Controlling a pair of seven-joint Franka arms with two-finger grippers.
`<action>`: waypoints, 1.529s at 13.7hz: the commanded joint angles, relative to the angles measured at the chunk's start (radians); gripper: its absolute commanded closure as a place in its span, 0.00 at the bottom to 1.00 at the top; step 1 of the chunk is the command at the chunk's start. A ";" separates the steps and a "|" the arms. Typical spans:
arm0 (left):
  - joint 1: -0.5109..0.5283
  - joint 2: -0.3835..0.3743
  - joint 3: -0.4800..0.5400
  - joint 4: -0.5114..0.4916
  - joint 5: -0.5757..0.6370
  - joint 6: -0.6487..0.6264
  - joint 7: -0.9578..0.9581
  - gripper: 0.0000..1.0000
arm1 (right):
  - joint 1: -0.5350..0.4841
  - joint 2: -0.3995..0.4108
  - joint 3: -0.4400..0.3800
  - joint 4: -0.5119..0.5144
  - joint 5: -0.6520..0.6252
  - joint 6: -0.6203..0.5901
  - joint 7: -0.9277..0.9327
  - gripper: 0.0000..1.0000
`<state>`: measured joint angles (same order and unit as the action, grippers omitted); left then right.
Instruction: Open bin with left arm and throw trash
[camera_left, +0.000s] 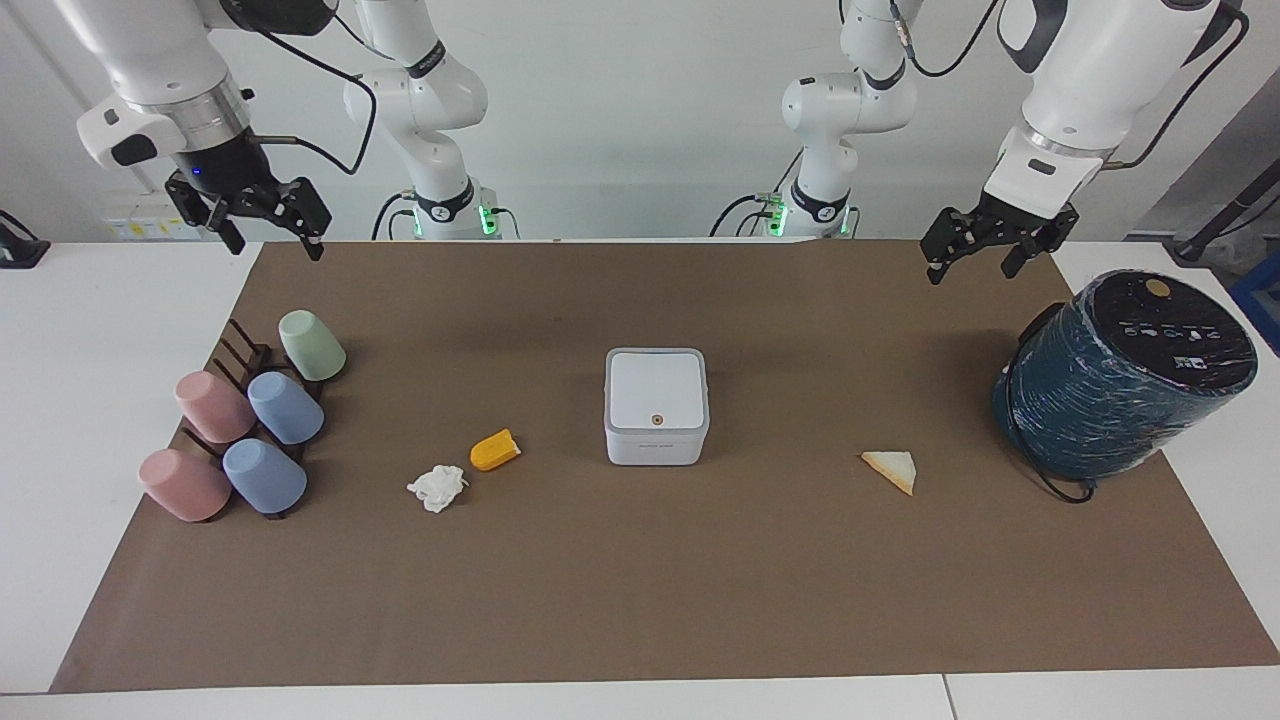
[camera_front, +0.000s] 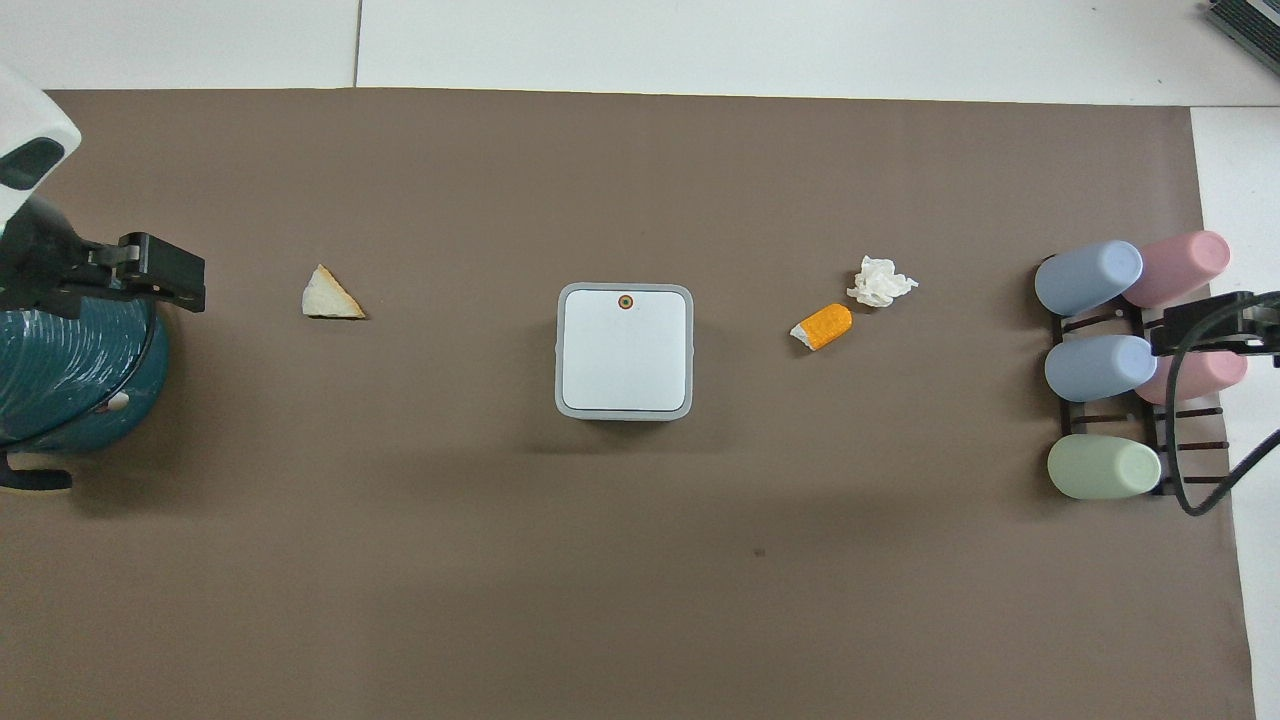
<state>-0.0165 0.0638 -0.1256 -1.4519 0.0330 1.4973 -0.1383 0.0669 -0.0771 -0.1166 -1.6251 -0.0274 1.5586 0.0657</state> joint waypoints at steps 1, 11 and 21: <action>0.009 -0.035 0.003 -0.041 -0.010 0.005 0.022 0.00 | -0.010 -0.003 0.006 0.007 -0.019 -0.022 -0.017 0.00; 0.007 -0.033 0.003 -0.044 -0.013 0.029 0.052 0.00 | -0.009 -0.003 0.006 0.005 -0.019 -0.022 -0.017 0.00; -0.081 -0.003 -0.003 -0.031 -0.067 0.067 -0.044 0.07 | -0.009 -0.004 0.006 0.004 -0.019 -0.023 -0.015 0.00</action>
<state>-0.0506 0.0642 -0.1375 -1.4575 -0.0210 1.5226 -0.1235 0.0669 -0.0771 -0.1166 -1.6251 -0.0274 1.5557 0.0657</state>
